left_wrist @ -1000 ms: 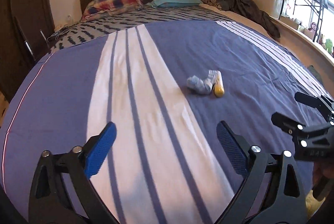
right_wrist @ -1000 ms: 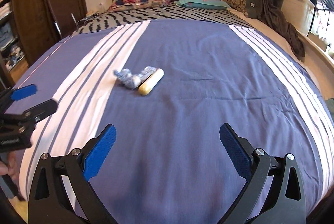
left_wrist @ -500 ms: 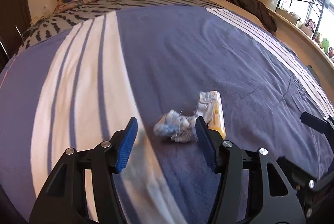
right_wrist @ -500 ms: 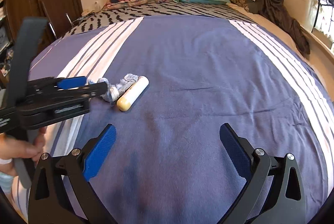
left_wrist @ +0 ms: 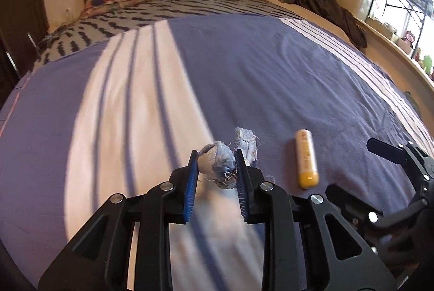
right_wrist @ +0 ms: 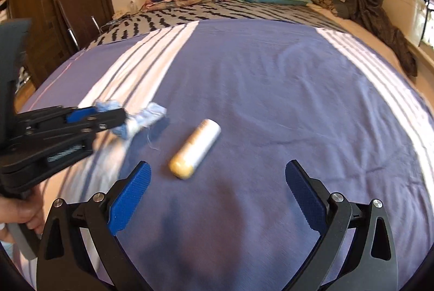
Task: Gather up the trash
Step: 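Grasp the blue sock with the left tool while the right tool grasps the yellow tube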
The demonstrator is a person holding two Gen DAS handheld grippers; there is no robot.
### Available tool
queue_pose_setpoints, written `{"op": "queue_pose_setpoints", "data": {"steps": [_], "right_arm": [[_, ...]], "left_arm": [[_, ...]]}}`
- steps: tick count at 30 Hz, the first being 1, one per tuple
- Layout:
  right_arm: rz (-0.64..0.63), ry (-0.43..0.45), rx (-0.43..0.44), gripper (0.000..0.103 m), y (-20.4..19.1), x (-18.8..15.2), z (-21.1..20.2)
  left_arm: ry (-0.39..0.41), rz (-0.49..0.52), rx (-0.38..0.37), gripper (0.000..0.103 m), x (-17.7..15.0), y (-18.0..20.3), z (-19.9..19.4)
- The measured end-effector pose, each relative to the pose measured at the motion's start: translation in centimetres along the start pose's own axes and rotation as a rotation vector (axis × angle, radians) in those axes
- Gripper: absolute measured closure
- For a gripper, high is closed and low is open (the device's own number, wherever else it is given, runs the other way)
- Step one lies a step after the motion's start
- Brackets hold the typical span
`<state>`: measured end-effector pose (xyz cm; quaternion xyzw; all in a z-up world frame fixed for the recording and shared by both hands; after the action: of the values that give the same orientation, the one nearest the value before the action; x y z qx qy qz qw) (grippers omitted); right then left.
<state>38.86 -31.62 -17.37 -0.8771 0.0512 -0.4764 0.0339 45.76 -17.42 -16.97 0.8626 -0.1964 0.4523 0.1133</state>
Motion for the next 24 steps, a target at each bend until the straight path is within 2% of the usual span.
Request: {"op": "queue_pose_setpoints", "data": {"steps": [1, 3, 5, 6, 8, 9, 10, 11, 13, 17, 24], "right_arm": [[0.007, -0.007, -0.001, 0.004, -0.3, 0.2, 0.8], [0.01, -0.016, -0.006, 0.012, -0.9, 0.5, 2.2], [0.017, -0.037, -0.004, 0.032, -1.4, 0.4, 3.3], [0.02, -0.053, -0.002, 0.038, -1.7, 0.3, 3.8], [0.01, -0.087, -0.006, 0.058, -2.2, -0.3, 4.8], [0.0, -0.098, -0.015, 0.062, -2.4, -0.6, 5.2], [-0.017, -0.1, -0.026, 0.073, -2.7, -0.7, 5.2], [-0.022, -0.097, -0.023, 0.079, -2.8, -0.7, 5.1], [-0.007, -0.096, -0.002, 0.082, -2.8, -0.8, 4.3], [-0.031, -0.067, 0.012, 0.082, -3.2, -0.7, 1.1], [-0.031, 0.065, 0.062, 0.082, -4.2, 0.0, -9.1]], "left_arm": [[0.002, -0.001, 0.005, 0.079, 0.1, -0.6, -0.2], [0.007, 0.005, 0.026, 0.079, 0.3, -1.9, -0.7], [0.009, 0.003, 0.032, 0.079, 0.4, -2.8, -1.2], [0.009, 0.001, 0.033, 0.079, 0.4, -3.2, -1.4], [0.011, -0.001, 0.037, 0.079, 0.3, -3.8, -1.8], [0.011, -0.001, 0.038, 0.079, 0.4, -3.9, -2.0], [0.012, -0.003, 0.038, 0.079, 0.3, -4.0, -2.2], [0.013, -0.007, 0.036, 0.079, 0.1, -4.1, -2.6], [0.015, -0.015, 0.028, 0.079, -0.2, -4.0, -3.3], [0.036, -0.017, 0.018, 0.079, -1.3, -3.5, -6.3], [0.084, -0.033, 0.004, 0.079, -2.9, -1.1, -13.7]]}}
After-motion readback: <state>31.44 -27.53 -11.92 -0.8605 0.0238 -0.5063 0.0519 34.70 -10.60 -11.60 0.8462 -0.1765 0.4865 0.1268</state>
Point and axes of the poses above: each gripper's, at about its wrist camera, not at the fingertips, and z roughly the way its jaws point, y to its right, x to its top, the point moved 7 cm from there along z, roughly the way its jaws point, and after that the axes turned 13 degrees about y, right-handed, at the moved point
